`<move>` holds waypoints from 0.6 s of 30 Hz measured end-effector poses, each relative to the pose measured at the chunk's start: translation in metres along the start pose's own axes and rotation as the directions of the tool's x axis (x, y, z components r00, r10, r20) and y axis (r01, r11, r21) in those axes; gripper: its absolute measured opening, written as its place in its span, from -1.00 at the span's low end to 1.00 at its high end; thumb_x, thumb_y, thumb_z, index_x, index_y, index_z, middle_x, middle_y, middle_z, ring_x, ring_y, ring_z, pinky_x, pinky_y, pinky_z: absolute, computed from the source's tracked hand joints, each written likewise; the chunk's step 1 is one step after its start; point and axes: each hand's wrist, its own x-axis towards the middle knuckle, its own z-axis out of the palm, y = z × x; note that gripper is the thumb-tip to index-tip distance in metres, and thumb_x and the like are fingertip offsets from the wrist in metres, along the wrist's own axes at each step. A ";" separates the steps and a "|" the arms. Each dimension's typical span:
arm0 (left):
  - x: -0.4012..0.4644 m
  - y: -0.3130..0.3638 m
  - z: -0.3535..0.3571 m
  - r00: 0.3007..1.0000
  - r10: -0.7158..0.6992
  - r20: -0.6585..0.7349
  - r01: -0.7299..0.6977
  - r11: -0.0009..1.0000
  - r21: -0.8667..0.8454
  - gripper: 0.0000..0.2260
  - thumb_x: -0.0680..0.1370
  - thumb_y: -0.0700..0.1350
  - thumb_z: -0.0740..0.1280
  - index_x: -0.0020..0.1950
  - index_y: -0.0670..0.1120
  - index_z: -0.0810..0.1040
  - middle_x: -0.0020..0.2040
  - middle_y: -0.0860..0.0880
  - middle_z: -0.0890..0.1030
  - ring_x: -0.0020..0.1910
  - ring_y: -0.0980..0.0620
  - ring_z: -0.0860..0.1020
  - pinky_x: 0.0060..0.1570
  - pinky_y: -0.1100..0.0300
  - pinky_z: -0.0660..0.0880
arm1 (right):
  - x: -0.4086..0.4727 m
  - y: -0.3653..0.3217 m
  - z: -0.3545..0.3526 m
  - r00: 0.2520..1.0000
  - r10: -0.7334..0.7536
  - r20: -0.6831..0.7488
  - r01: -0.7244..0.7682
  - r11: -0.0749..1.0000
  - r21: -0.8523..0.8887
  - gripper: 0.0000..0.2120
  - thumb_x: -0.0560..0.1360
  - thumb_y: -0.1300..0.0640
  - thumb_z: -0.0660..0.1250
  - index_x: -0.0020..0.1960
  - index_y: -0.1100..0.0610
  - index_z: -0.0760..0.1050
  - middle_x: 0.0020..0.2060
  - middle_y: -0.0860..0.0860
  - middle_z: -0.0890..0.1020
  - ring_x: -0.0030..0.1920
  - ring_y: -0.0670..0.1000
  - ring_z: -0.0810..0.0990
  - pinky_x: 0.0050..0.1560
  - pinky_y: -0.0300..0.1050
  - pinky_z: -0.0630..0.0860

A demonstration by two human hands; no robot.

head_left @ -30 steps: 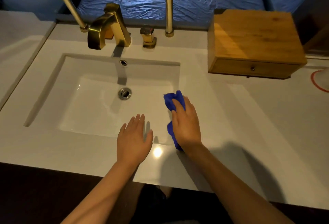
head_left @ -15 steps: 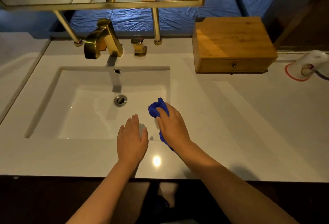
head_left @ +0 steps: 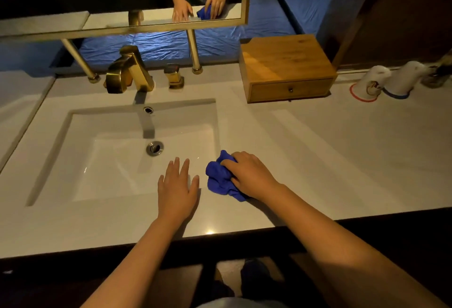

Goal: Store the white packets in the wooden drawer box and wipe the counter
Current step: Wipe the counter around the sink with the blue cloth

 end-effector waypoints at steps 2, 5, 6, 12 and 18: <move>-0.003 0.007 0.001 1.000 0.024 0.005 -0.024 1.000 0.005 -0.52 0.60 0.06 0.05 0.51 0.00 0.12 0.56 -0.07 0.07 0.54 -0.03 -0.01 0.48 -0.07 -0.04 | -0.009 -0.002 -0.004 0.998 0.008 -0.067 -0.008 1.000 0.001 -0.76 0.50 0.20 0.18 0.15 0.19 0.47 -0.04 0.15 0.54 -0.07 0.13 0.46 -0.10 -0.11 0.32; -0.006 0.022 0.005 0.998 0.060 0.005 -0.060 0.998 0.015 -0.51 0.60 0.08 0.05 0.51 0.00 0.12 0.56 -0.06 0.06 0.54 -0.03 -0.02 0.48 -0.07 -0.04 | -0.026 0.000 -0.017 0.987 0.061 -0.152 -0.059 0.998 0.015 -0.70 0.46 0.24 0.21 0.18 0.16 0.46 0.00 0.14 0.55 -0.03 0.15 0.47 0.00 -0.04 0.37; -0.007 0.027 0.006 0.998 0.069 0.000 -0.069 0.997 0.018 -0.51 0.60 0.08 0.05 0.51 0.01 0.12 0.56 -0.06 0.06 0.54 -0.03 -0.01 0.48 -0.08 -0.03 | -0.034 0.002 -0.022 0.982 0.082 -0.171 -0.081 0.997 0.016 -0.69 0.45 0.24 0.22 0.19 0.15 0.46 0.01 0.14 0.55 -0.02 0.16 0.48 0.02 -0.04 0.36; -0.019 0.065 0.019 0.991 0.130 -0.013 -0.129 0.991 0.046 -0.51 0.59 0.11 0.05 0.51 0.03 0.13 0.57 -0.05 0.05 0.54 -0.04 0.00 0.48 -0.09 -0.03 | -0.081 0.038 -0.056 0.954 0.181 -0.241 -0.182 0.983 0.018 -0.63 0.46 0.21 0.25 0.26 0.07 0.41 0.14 0.07 0.52 0.11 0.12 0.45 0.22 -0.08 0.30; -0.037 0.126 0.053 0.986 0.162 0.027 -0.164 0.975 0.150 -0.46 0.56 0.21 0.01 0.52 0.09 0.05 0.57 -0.03 0.00 0.55 -0.05 -0.03 0.48 -0.13 -0.03 | -0.133 0.106 -0.083 0.951 0.221 -0.216 -0.222 0.975 0.020 -0.61 0.48 0.16 0.22 0.31 0.01 0.36 0.23 0.04 0.48 0.19 0.09 0.42 0.29 -0.06 0.27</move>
